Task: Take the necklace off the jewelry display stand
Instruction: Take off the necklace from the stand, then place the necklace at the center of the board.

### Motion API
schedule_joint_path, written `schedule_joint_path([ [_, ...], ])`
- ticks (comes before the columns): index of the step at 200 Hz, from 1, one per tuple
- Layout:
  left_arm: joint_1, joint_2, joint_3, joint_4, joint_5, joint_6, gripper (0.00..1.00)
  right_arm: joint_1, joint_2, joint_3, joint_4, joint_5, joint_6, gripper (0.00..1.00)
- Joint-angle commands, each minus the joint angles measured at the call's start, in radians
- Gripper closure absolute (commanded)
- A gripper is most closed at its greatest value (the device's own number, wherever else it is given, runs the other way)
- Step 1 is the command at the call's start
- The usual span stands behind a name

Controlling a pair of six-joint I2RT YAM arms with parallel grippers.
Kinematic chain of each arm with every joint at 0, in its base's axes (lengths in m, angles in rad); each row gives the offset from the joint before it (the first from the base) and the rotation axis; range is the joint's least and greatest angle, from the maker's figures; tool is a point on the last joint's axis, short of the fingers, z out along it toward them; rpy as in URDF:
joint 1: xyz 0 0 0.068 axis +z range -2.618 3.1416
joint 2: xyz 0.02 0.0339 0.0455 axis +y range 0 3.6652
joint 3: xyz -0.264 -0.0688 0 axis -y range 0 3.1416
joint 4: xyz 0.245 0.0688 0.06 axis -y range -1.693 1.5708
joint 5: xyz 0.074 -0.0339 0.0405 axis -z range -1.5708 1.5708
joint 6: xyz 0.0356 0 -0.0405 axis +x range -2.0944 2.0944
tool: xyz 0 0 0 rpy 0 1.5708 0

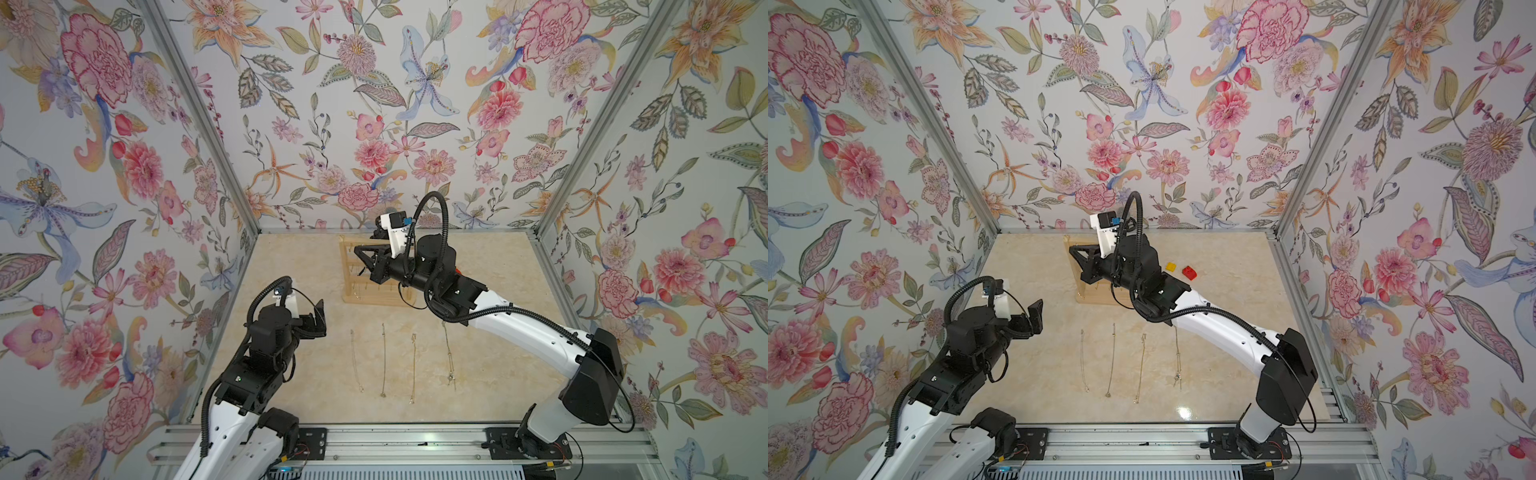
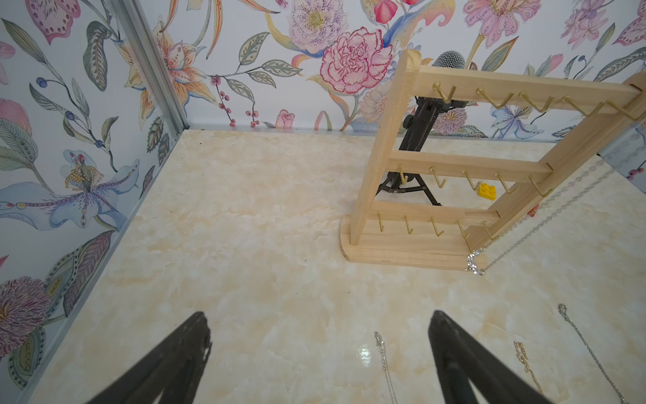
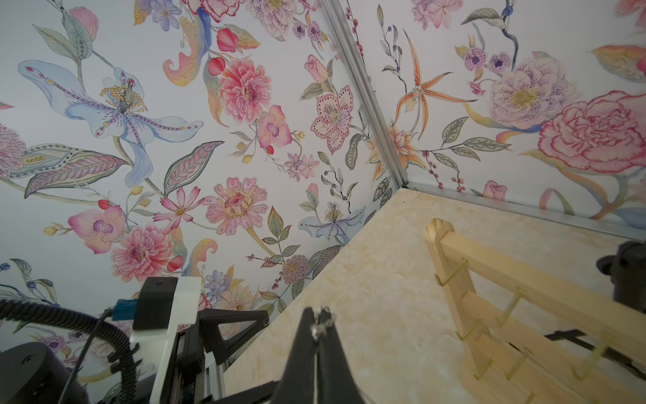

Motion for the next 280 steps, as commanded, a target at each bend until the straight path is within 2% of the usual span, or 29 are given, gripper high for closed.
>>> schedule_joint_path([
  [1, 0.016, -0.012, -0.018, 0.026, -0.027, 0.018, 0.01, 0.008, -0.066, -0.039, -0.02, -0.02, -0.032, 1.0],
  [39, 0.016, -0.022, -0.029, 0.047, 0.008, 0.039, 0.01, 0.0, -0.156, -0.094, -0.091, -0.058, -0.052, 1.0],
  [116, 0.015, -0.068, -0.067, 0.123, 0.185, 0.086, 0.01, -0.082, -0.397, -0.297, -0.142, -0.112, -0.019, 1.0],
  [192, 0.015, -0.037, -0.081, 0.155, 0.26, 0.093, 0.01, -0.297, -0.609, -0.451, -0.2, -0.232, 0.052, 1.0],
  [280, 0.015, 0.035, -0.058, 0.132, 0.295, 0.096, 0.01, -0.569, -0.744, -0.569, -0.305, -0.386, 0.141, 1.0],
])
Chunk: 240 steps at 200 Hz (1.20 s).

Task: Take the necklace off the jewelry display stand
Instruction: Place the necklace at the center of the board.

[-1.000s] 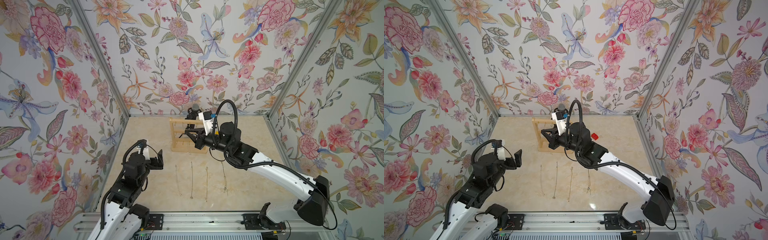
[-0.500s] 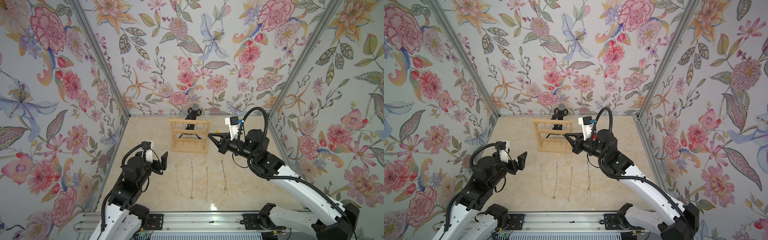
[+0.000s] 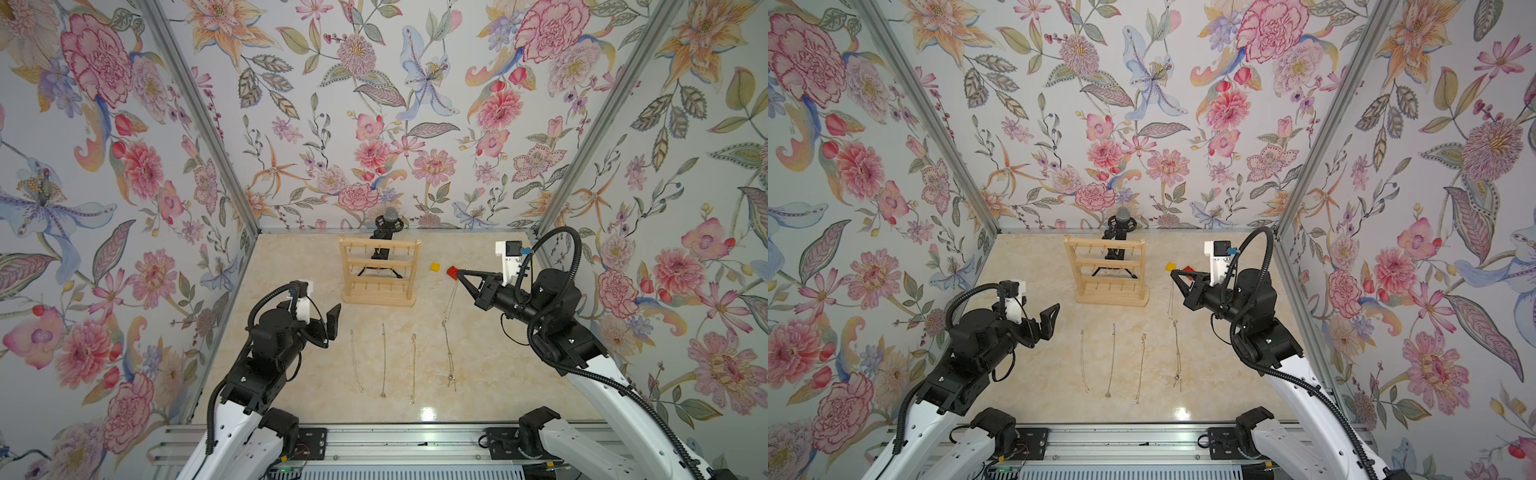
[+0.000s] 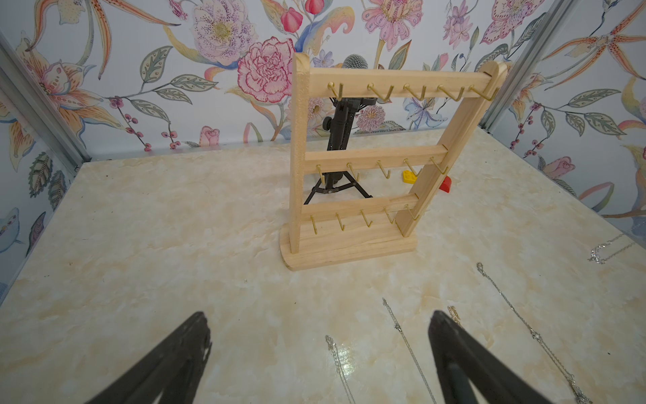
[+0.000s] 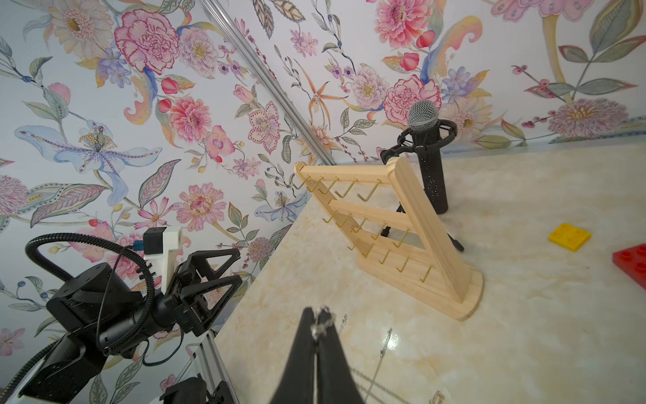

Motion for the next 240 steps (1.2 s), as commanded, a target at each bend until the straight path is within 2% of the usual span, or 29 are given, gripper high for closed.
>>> schedule_joint_path([
  [1, 0.012, 0.03, 0.01, -0.002, 0.036, 0.019, 0.01, -0.055, -0.035, -0.032, -0.036, -0.082, 0.044, 1.0],
  [63, -0.021, 0.142, 0.094, 0.002, 0.14, -0.076, 0.01, -0.199, -0.115, -0.094, -0.079, -0.181, 0.069, 1.0],
  [111, -0.186, 0.22, 0.128, 0.17, 0.125, -0.15, 0.01, -0.275, -0.146, -0.127, -0.096, -0.249, 0.088, 1.0],
  [148, -0.356, 0.352, 0.167, 0.336, 0.109, -0.146, 0.01, -0.297, -0.161, -0.138, -0.111, -0.28, 0.094, 1.0],
  [172, -0.433, 0.457, 0.194, 0.443, 0.137, -0.139, 0.01, -0.301, -0.173, -0.141, -0.117, -0.283, 0.1, 1.0],
  [226, -0.517, 0.676, 0.258, 0.623, 0.222, -0.121, 0.01, -0.302, -0.193, -0.141, -0.137, -0.302, 0.105, 1.0],
  [240, -0.525, 0.726, 0.267, 0.685, 0.271, -0.124, 0.06, -0.301, -0.195, -0.139, -0.141, -0.311, 0.105, 1.0],
])
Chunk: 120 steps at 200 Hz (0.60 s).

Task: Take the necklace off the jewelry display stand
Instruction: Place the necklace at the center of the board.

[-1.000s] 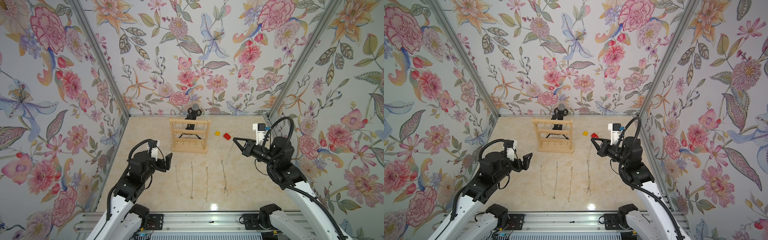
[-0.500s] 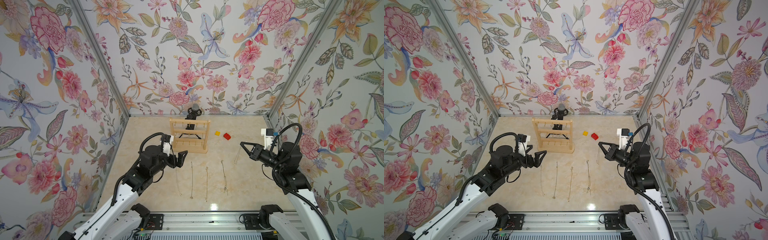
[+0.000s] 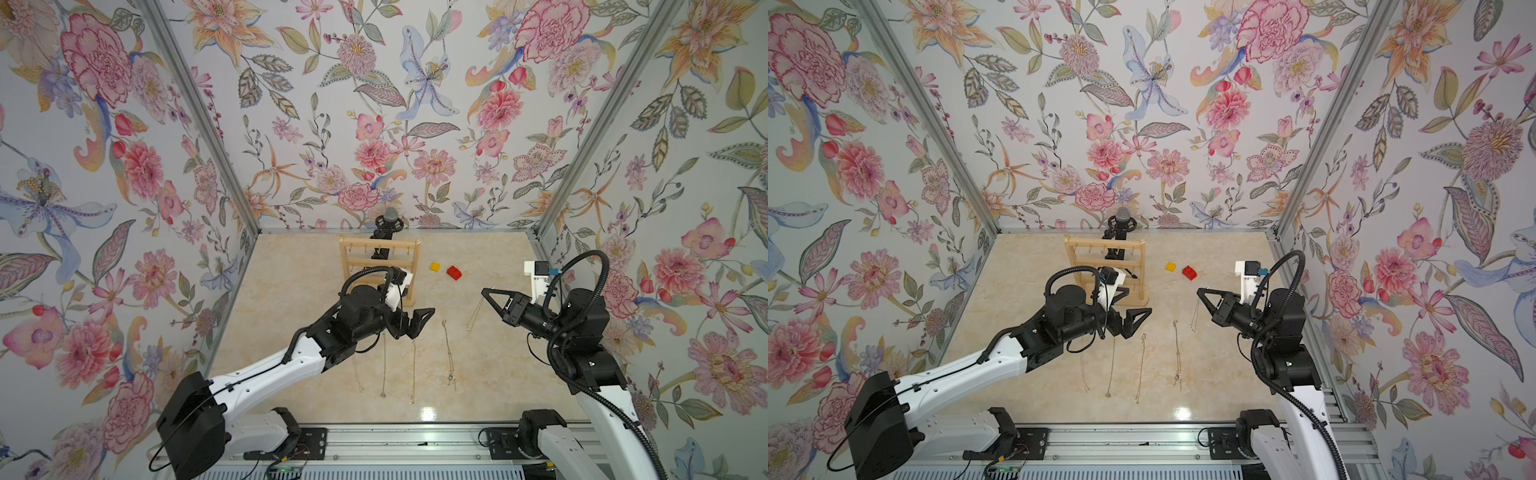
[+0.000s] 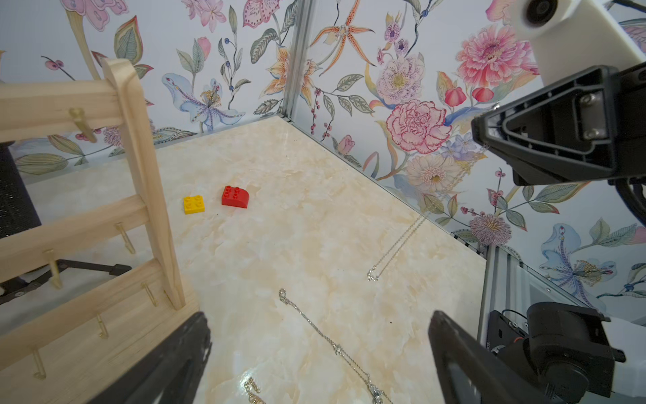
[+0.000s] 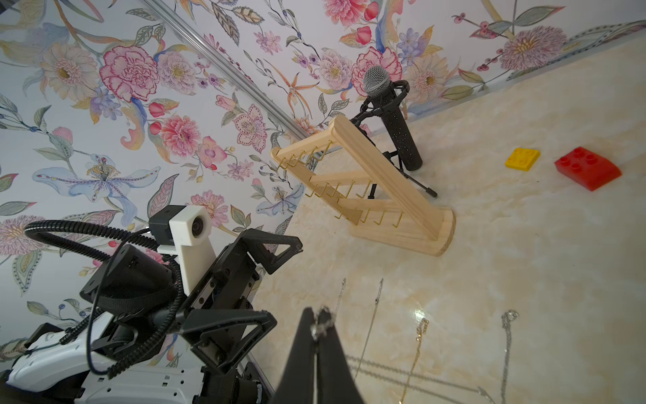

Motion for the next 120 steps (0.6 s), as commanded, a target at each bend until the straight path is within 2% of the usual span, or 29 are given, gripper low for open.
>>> schedule_joint_path([
  [1, -0.023, 0.063, 0.043, 0.153, 0.093, 0.007, 0.06, -0.004, -0.014, -0.007, -0.017, -0.036, 0.014, 1.0],
  [62, -0.031, 0.238, 0.055, 0.45, 0.302, -0.034, 0.17, -0.004, -0.024, 0.005, -0.025, -0.056, 0.018, 1.0],
  [120, -0.077, 0.345, 0.099, 0.489, 0.398, 0.026, 0.19, -0.005, -0.026, 0.013, -0.035, -0.072, 0.017, 1.0],
])
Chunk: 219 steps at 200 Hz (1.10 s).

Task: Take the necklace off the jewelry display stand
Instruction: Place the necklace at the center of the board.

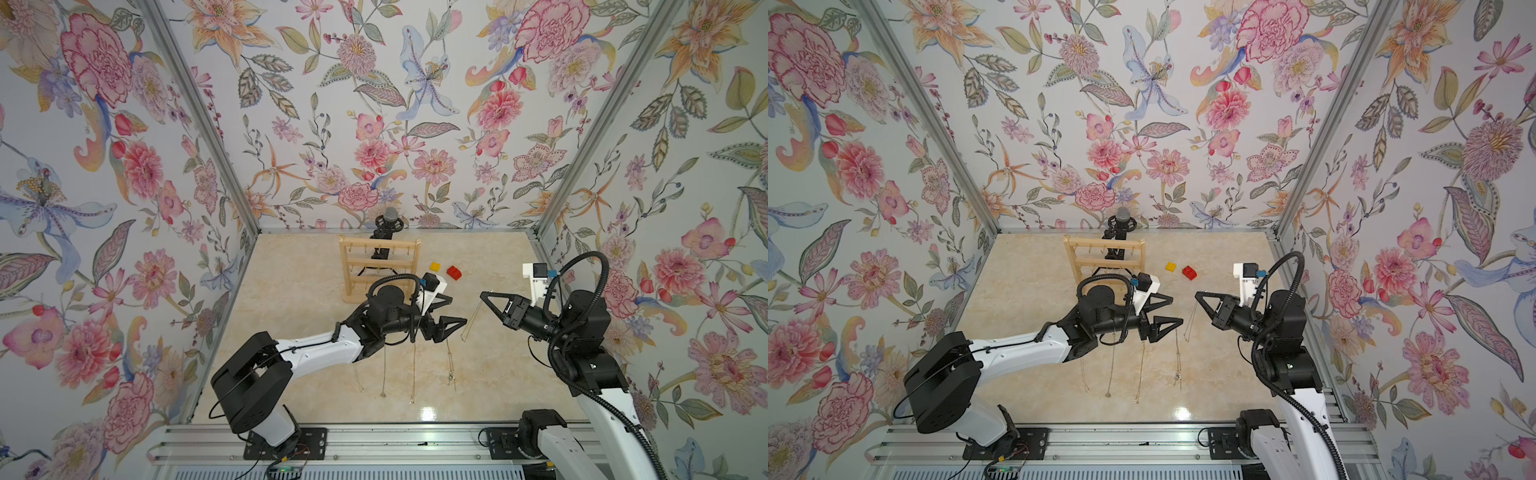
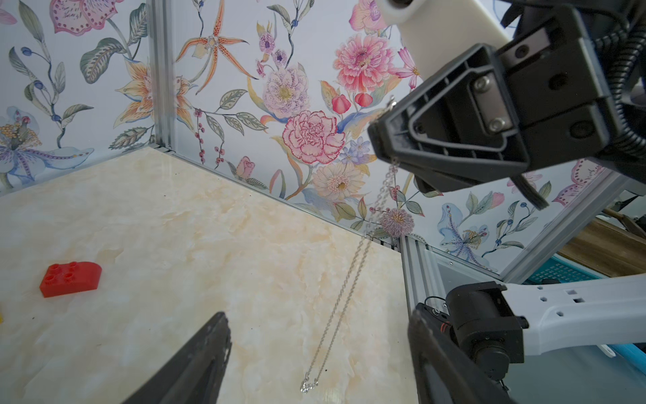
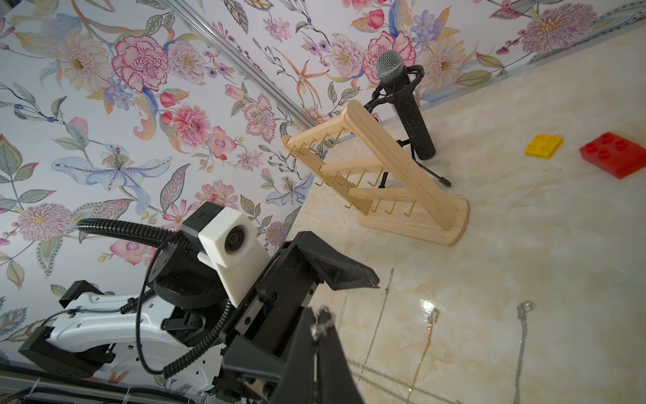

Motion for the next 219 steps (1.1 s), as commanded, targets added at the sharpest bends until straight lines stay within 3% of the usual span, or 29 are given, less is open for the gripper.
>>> schedule_joint_path([
  [1, -0.025, 0.032, 0.039, 0.063, 0.077, 0.038, 0.19, -0.005, -0.012, 0.014, -0.016, -0.026, 0.01, 1.0],
  [93, -0.045, 0.163, 0.194, -0.078, 0.054, 0.092, 0.27, -0.004, -0.015, 0.03, -0.02, -0.041, 0.01, 1.0],
  [164, -0.055, 0.202, 0.203, -0.073, 0.081, 0.086, 0.51, -0.004, -0.02, 0.043, -0.025, -0.044, 0.01, 1.0],
  [219, -0.057, 0.233, 0.18, -0.034, 0.096, 0.073, 0.57, -0.004, -0.021, 0.055, -0.028, -0.048, 0.008, 1.0],
])
